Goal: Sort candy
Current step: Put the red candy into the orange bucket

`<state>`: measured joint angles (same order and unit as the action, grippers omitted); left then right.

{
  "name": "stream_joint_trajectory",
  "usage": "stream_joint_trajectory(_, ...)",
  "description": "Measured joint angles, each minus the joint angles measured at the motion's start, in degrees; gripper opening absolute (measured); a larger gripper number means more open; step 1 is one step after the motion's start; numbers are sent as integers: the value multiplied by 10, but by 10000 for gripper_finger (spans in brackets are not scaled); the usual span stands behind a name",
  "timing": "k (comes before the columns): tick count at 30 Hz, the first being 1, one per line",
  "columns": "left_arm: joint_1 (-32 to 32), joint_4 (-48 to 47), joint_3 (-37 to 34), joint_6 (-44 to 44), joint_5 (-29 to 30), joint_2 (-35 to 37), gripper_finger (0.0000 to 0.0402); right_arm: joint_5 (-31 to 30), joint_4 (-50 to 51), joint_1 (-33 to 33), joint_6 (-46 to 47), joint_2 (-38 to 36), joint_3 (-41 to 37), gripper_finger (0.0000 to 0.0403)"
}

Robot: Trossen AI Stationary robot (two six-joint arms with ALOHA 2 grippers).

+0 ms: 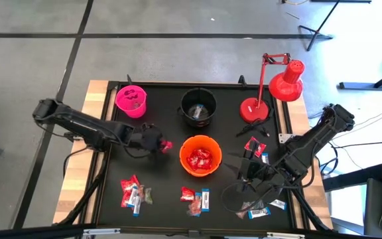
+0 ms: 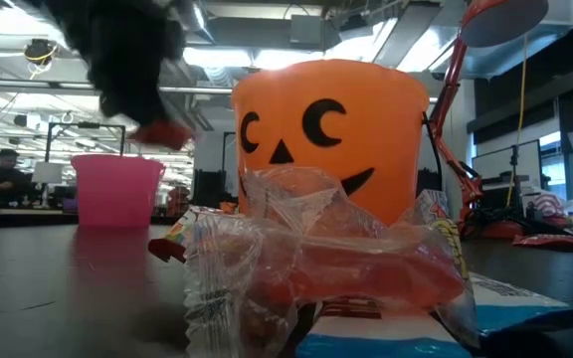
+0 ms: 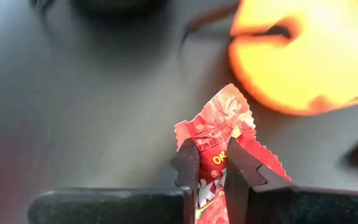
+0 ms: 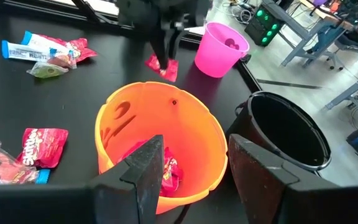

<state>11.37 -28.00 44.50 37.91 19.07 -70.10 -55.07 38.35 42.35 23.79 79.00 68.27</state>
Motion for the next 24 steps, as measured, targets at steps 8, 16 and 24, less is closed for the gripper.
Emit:
stream_joint_trajectory(8, 53, 377, 16, -191, -39, -5, 30, -32, -20, 0, -2, 0, 0, 177)
stream_joint_trajectory(16, 39, 495, 16, -255, -15, -73, 29, -79, -85, 0, -45, -6, 0, 177)
stream_joint_trajectory(24, 0, 583, 15, -236, -50, -155, 49, -88, -165, 0, -145, -21, 0, 177)
